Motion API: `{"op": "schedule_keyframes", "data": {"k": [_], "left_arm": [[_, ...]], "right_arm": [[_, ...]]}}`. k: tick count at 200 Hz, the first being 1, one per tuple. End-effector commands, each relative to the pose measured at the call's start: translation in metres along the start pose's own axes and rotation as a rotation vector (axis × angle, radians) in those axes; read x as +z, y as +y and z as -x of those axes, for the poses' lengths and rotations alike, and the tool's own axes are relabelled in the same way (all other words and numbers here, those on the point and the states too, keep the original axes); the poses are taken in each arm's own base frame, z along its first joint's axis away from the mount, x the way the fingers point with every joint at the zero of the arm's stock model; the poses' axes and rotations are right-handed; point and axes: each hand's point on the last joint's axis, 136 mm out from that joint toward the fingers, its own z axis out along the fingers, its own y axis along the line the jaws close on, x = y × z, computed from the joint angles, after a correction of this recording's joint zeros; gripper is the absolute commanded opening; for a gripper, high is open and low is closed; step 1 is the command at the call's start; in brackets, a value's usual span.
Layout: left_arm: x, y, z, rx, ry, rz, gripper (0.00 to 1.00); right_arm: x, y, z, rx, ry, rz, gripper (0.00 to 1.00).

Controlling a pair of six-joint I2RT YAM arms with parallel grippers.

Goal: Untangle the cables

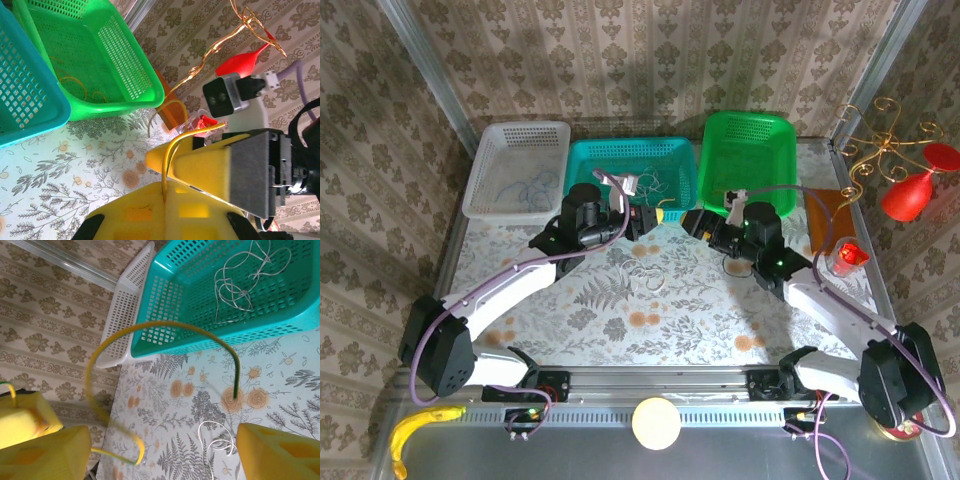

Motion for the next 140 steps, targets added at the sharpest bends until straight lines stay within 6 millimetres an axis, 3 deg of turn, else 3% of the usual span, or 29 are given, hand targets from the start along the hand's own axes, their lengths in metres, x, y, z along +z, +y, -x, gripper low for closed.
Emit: {"op": "schedule_keyframes", "data": {"k": [1,18,36,50,67,80,85,109,124,140], "left_arm": [[-0.006,-0.01,0.003,0.021,-0.017,-0.034,0.0],[-0.004,-0.007,0.0,0.013,-0.014,-0.031,0.0],[-0.003,-0.001,-0.004,0.004,-0.013,-0.023,0.0],[-0.002,0.003,-0.005,0.001,-0.016,-0.009,0.24],[-0.005,0.01,-0.006,-0.002,-0.028,0.019,0.63],[-0.009,0.018,-0.006,-0.009,-0.04,0.047,0.85],[-0.01,0.02,-0.006,-0.009,-0.045,0.056,0.98],[-0.019,0.032,-0.008,-0.019,-0.057,0.095,1.0],[-0.024,0.039,-0.011,-0.029,-0.059,0.119,1.0],[-0.029,0.046,-0.014,-0.037,-0.061,0.143,1.0]], "right_arm": [[0.006,0.03,0.022,0.008,-0.058,0.091,0.71],[0.011,0.033,0.026,0.004,-0.06,0.096,0.51],[0.014,0.034,0.035,-0.017,-0.07,0.081,0.19],[0.012,0.027,0.052,-0.032,-0.104,0.034,0.0],[0.004,0.003,0.08,-0.053,-0.183,-0.114,0.0],[-0.004,-0.018,0.102,-0.087,-0.265,-0.232,0.0],[-0.008,-0.027,0.11,-0.096,-0.299,-0.287,0.0],[-0.02,-0.059,0.143,-0.135,-0.435,-0.485,0.0],[-0.024,-0.067,0.16,-0.172,-0.502,-0.571,0.0],[-0.018,-0.092,0.169,-0.183,-0.539,-0.69,0.0]]}}
